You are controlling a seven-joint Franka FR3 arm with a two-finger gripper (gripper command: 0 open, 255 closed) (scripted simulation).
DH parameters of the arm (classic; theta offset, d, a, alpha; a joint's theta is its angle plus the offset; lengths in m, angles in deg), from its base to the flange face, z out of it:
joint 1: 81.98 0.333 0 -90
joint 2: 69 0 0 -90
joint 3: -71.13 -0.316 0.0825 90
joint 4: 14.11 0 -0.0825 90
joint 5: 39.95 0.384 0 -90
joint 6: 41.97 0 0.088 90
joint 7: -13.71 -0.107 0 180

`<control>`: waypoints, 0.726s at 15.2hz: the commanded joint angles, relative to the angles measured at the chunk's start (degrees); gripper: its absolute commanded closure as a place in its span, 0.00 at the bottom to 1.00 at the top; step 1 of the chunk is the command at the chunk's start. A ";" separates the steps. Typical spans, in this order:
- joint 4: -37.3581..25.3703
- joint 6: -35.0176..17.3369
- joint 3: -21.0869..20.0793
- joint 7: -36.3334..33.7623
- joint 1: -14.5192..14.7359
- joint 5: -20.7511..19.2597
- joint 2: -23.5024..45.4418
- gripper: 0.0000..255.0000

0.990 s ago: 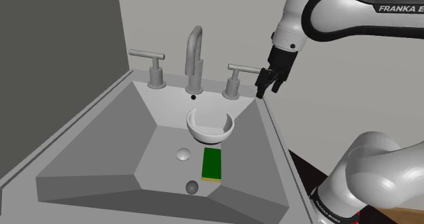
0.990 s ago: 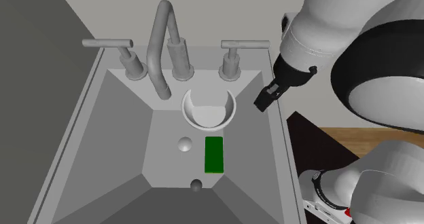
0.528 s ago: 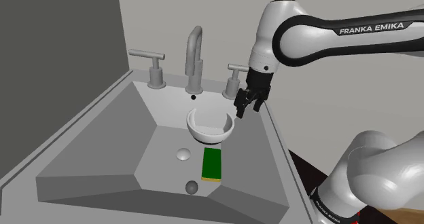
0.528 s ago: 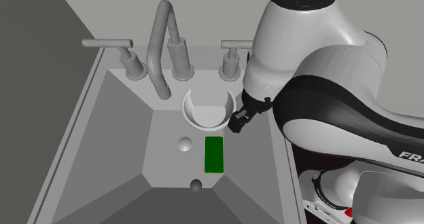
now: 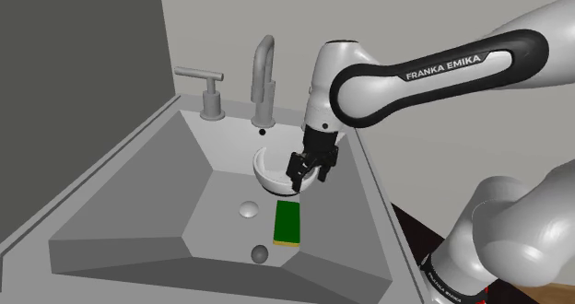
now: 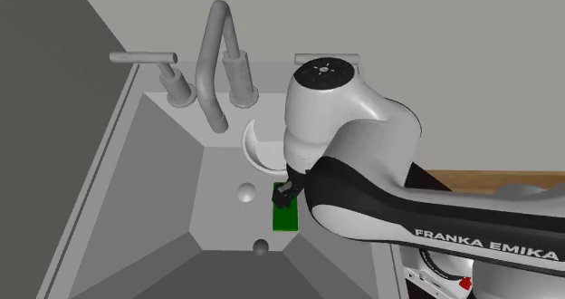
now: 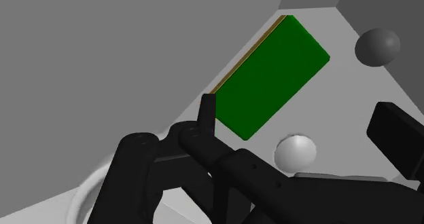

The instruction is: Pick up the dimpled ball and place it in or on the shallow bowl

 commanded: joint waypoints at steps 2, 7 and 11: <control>-0.95 -3.44 -1.64 -1.32 1.48 2.54 5.04 0.00; -3.61 -9.23 -4.31 -3.13 3.92 6.38 14.35 0.00; -6.89 -13.32 -6.28 -4.41 5.78 8.94 22.18 0.00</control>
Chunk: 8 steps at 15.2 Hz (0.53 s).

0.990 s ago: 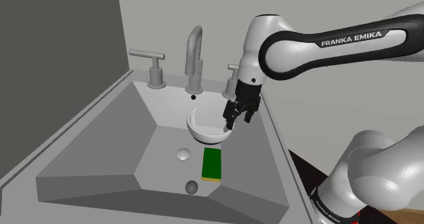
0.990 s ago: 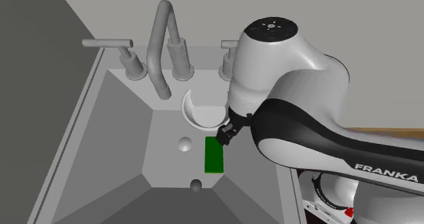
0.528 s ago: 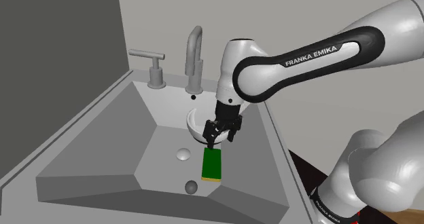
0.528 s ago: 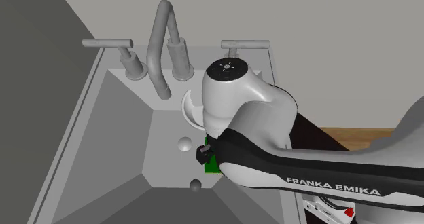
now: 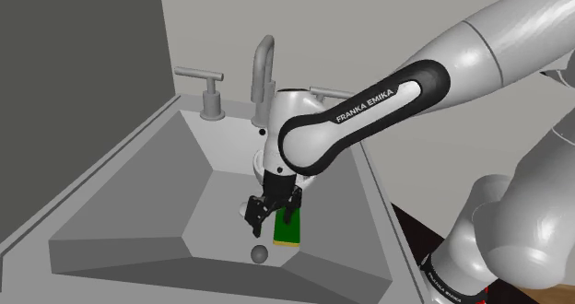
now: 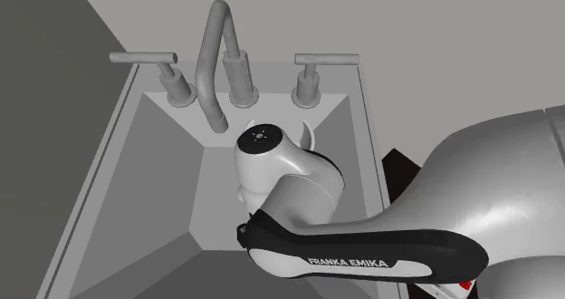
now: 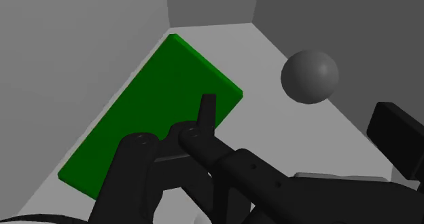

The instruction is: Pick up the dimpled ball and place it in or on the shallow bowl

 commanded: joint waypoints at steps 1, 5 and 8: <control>-2.66 -1.82 -0.97 -0.92 0.93 0.95 4.61 0.00; -2.60 -4.72 -1.60 -0.92 1.63 1.62 7.38 0.00; -2.11 -7.13 -1.96 -0.73 2.09 2.00 9.18 0.00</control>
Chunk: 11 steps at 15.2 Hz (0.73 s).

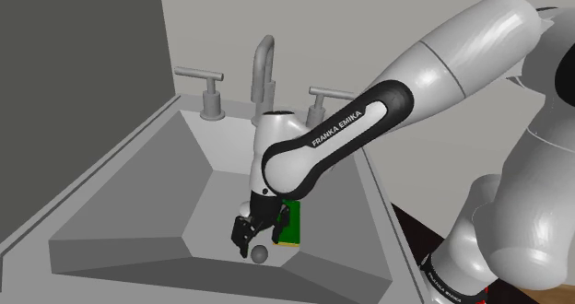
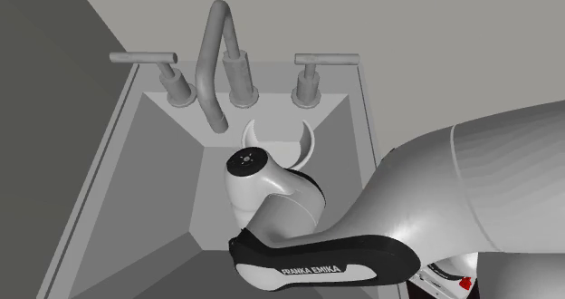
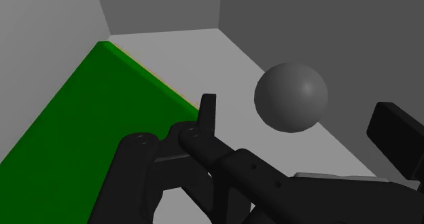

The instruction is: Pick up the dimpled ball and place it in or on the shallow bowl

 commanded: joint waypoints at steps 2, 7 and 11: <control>0.37 -2.17 -0.32 0.16 0.42 0.34 1.67 0.00; 0.37 -2.17 -0.32 0.16 0.41 0.34 1.67 0.00; 0.38 -2.17 -0.32 0.17 0.41 0.35 1.66 1.00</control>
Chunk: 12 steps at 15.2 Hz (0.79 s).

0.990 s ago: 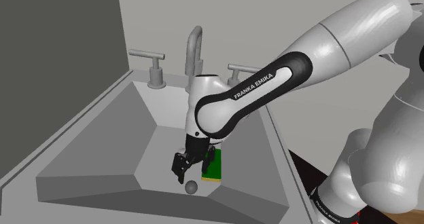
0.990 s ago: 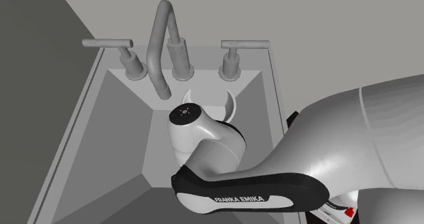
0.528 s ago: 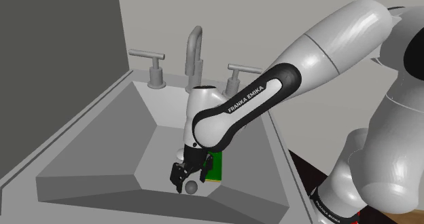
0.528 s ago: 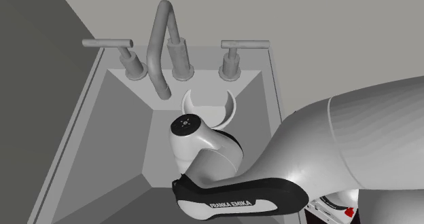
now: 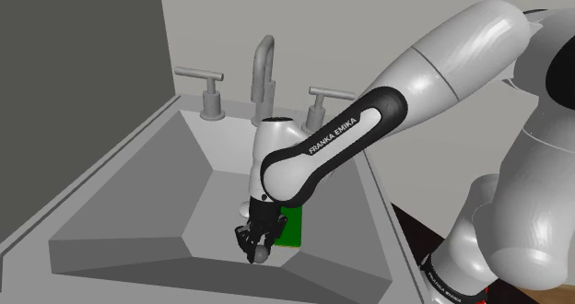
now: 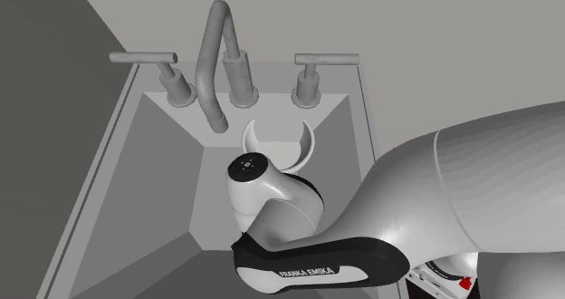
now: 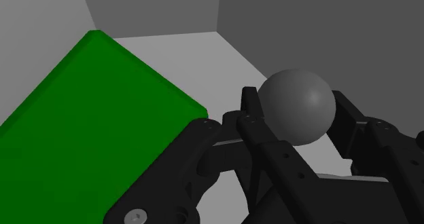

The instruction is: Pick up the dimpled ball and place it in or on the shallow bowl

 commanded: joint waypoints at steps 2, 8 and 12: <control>0.01 0.01 0.01 0.01 0.00 -0.02 0.06 1.00; 0.03 0.01 0.00 0.00 0.00 -0.01 0.04 1.00; -0.34 3.05 0.07 -0.89 -0.18 -0.28 -2.71 1.00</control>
